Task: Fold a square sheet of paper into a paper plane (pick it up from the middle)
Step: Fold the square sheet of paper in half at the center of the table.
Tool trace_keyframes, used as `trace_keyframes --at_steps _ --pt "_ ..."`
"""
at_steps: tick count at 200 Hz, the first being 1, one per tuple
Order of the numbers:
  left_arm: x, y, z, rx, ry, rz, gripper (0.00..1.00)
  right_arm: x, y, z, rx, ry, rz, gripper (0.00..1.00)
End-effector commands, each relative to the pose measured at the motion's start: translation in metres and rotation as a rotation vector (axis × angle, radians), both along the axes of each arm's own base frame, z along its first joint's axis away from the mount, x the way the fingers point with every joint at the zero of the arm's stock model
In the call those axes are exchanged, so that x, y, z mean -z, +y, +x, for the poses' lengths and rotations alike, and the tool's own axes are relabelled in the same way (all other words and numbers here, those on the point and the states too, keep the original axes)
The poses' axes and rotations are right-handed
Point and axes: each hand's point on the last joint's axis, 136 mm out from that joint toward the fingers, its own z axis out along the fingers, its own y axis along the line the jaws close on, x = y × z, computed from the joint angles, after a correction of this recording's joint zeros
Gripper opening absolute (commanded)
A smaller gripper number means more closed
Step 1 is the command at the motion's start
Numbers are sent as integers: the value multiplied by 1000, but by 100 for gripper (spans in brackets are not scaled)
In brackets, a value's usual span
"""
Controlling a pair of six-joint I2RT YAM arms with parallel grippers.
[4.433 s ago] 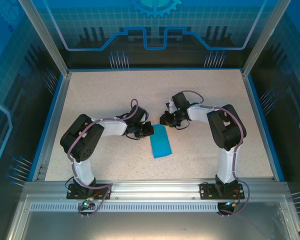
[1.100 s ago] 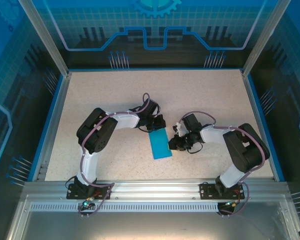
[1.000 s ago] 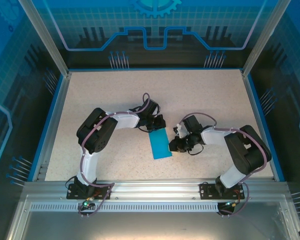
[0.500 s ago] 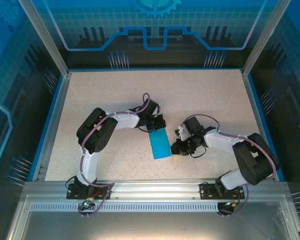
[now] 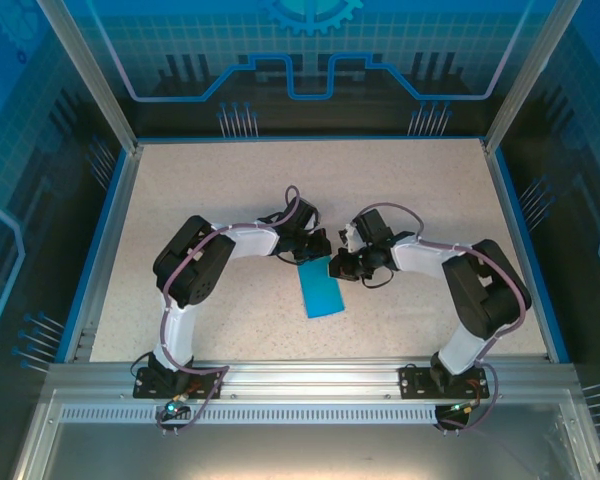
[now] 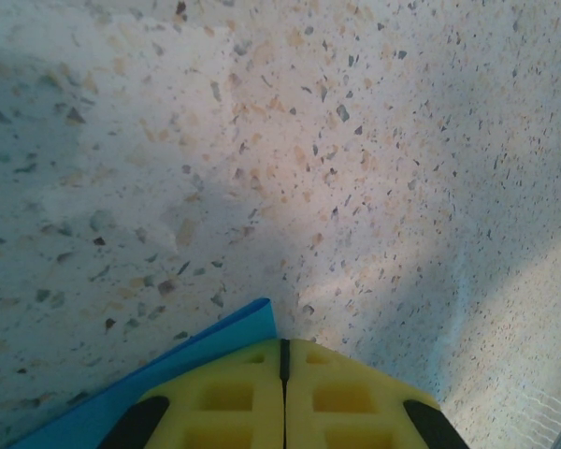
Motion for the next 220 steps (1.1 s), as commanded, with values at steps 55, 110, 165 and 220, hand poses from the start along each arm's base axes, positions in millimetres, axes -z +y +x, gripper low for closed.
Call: trace_keyframes --at_steps 55,110,165,220 --pt "30 14 -10 -27 60 73 8 21 3 17 19 6 0 7" --pt "29 15 -8 -30 53 83 11 24 -5 -20 -43 88 -1 11" --pt "28 17 -5 -29 41 99 12 31 -25 -78 -96 189 -27 13" --pt "29 17 -4 -28 41 102 12 36 -39 -120 -131 265 -78 14"
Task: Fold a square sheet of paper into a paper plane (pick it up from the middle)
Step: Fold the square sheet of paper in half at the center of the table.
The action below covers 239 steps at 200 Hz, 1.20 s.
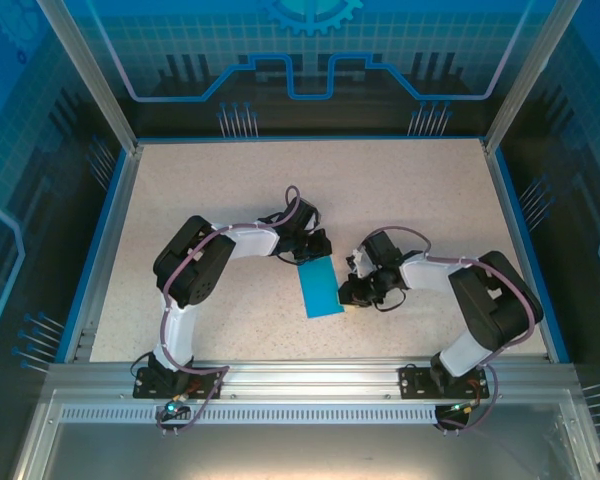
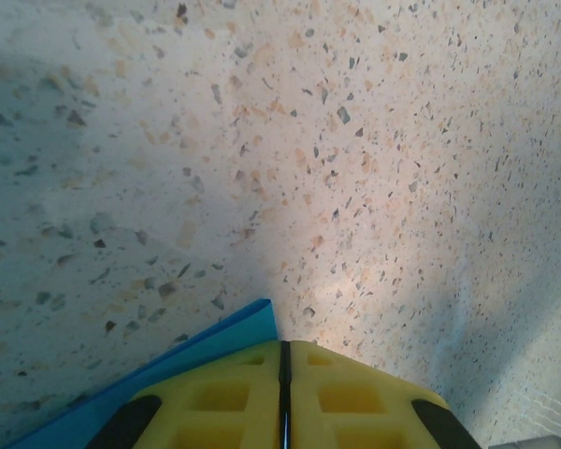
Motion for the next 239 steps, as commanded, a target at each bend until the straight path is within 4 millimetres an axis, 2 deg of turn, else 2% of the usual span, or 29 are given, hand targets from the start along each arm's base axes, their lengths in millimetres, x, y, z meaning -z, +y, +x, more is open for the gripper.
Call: trace_keyframes --at_steps 1,33,55,69,98,114,125,142,149,156,195,218,239 --pt "29 17 -5 -26 45 98 12 12 -15 -47 -51 138 -71 14" --pt "26 14 -5 -20 43 90 12 10 -20 -55 -67 142 -107 14" --pt "15 9 -2 -12 34 59 13 -7 -15 -42 -50 66 -82 15" --pt "-6 1 4 -2 4 18 16 -24 -11 -24 -24 -26 -68 17" --pt "-65 -8 14 3 -90 -61 32 -58 -12 16 35 -223 -103 26" --pt "-91 0 18 -18 -132 -77 40 -67 -12 32 34 -303 -156 30" --pt "-101 10 20 -44 -148 -80 46 -70 -11 40 14 -353 -205 32" --pt "-106 34 21 -101 -152 -75 52 -73 -3 53 -23 -418 -273 35" --pt "-104 45 20 -126 -150 -61 55 -68 -1 55 -41 -424 -304 36" --pt "-100 59 18 -155 -145 -44 58 -73 8 64 -55 -449 -311 37" --pt "-78 119 -4 -268 -97 27 67 -54 40 88 -134 -478 -403 41" --pt "-67 141 -21 -301 -68 54 70 -42 50 103 -132 -472 -434 42" --pt "-60 151 -37 -309 -47 69 73 -30 56 108 -130 -450 -441 43"
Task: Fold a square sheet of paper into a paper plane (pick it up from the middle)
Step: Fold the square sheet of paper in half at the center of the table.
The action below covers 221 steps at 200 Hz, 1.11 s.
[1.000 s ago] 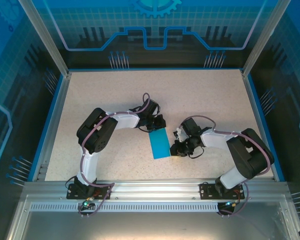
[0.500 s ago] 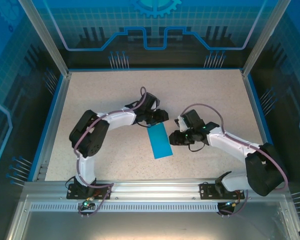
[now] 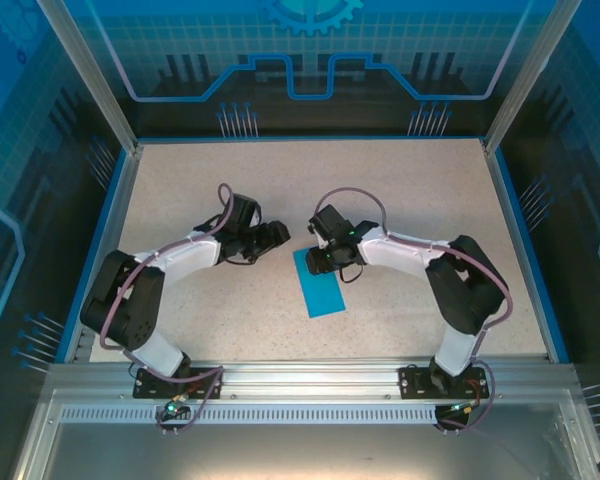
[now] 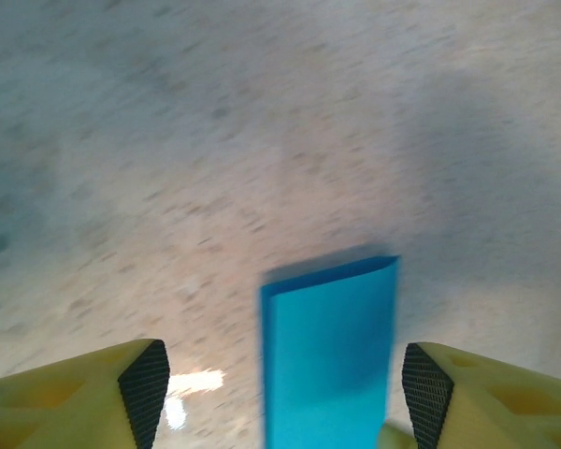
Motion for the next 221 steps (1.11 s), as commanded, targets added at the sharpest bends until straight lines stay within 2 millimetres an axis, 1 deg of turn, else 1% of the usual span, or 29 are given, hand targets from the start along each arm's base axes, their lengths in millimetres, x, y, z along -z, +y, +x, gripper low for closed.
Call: trace_keyframes --at_steps 1,34,57,88,120,153,166,180,196,208,221 --pt "-3 13 -15 -19 5 18 73 7 4 7 0 -5 -42 43" --pt "8 20 -32 -24 36 28 76 23 7 12 23 24 -56 43" --pt "9 20 -39 -20 44 18 78 31 3 17 68 36 -70 43" --pt "7 19 -47 -8 47 -4 78 47 -9 21 214 82 -77 43" --pt "6 16 -59 3 57 -26 78 49 -19 35 369 81 -79 42" --pt "4 5 -71 40 62 -32 78 42 -29 46 466 70 -77 41" --pt "5 1 -74 49 65 -32 78 32 -24 49 440 65 -34 41" --pt "6 -2 -77 57 71 -31 78 14 -19 49 391 44 1 43" --pt "9 -5 -79 62 79 -30 78 -1 -17 41 339 40 27 48" --pt "11 -7 -80 67 84 -29 78 -5 -18 30 307 59 43 52" --pt "12 -9 -80 69 86 -31 78 -5 -17 16 268 94 61 54"
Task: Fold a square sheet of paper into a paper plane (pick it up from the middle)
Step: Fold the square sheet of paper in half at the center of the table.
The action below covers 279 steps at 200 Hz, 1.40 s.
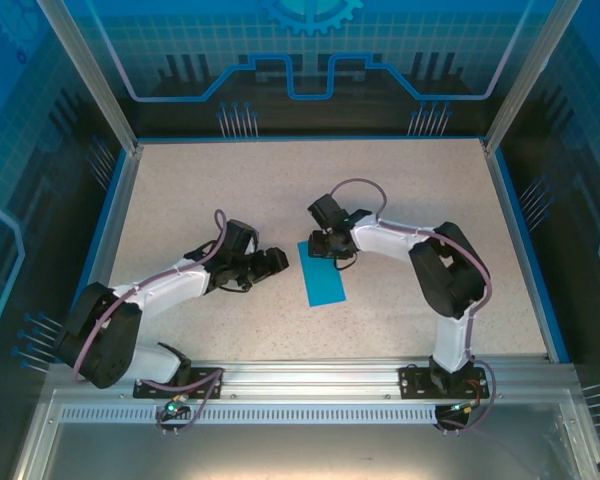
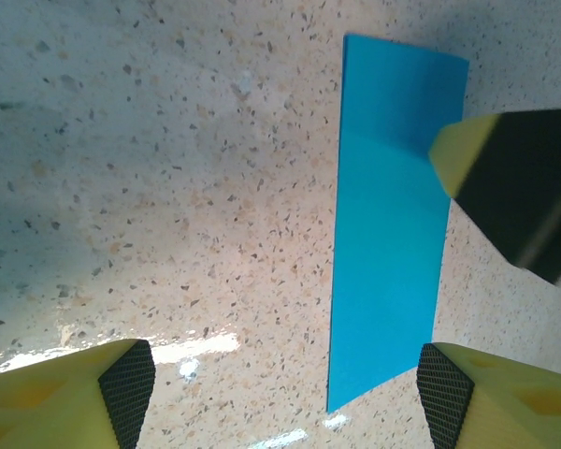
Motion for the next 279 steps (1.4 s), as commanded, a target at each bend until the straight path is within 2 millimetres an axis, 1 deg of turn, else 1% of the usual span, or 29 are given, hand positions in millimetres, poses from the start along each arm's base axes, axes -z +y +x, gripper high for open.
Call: trace_keyframes --at_steps 1,19,42,66,119,144,156,170,184,205,221,239,257,279 --pt "7 -4 -9 3 44 -14 78 -14 -2 -26 -78 48 45 54" --pt "9 -6 -10 9 49 -13 78 -10 -1 -49 -132 96 47 55" --pt "9 -8 -9 11 48 -12 79 -1 -9 -73 -138 150 25 54" --pt "10 -8 -8 7 47 -10 79 11 -16 -91 -119 197 23 54" --pt "10 -6 -7 7 46 6 79 29 10 -120 -182 278 54 50" --pt "10 -5 -7 10 45 10 79 38 17 -131 -197 308 39 48" --pt "11 -5 -8 11 47 13 79 38 18 -135 -209 311 25 47" --pt "11 -5 -8 12 48 17 79 32 17 -131 -209 287 14 46" --pt "11 -4 -8 13 46 20 79 16 16 -121 -211 228 10 46" --pt "11 -3 -9 15 48 25 79 -15 16 -99 -200 120 36 48" --pt "12 -3 -9 15 48 24 79 -27 15 -80 -177 71 52 49" --pt "12 -5 -10 19 51 17 79 -29 12 -58 -150 44 64 49" --pt "12 -6 -12 28 55 8 79 -26 11 -36 -134 36 75 49" --pt "10 -10 -13 47 57 -11 79 -17 11 -14 -124 50 85 49"
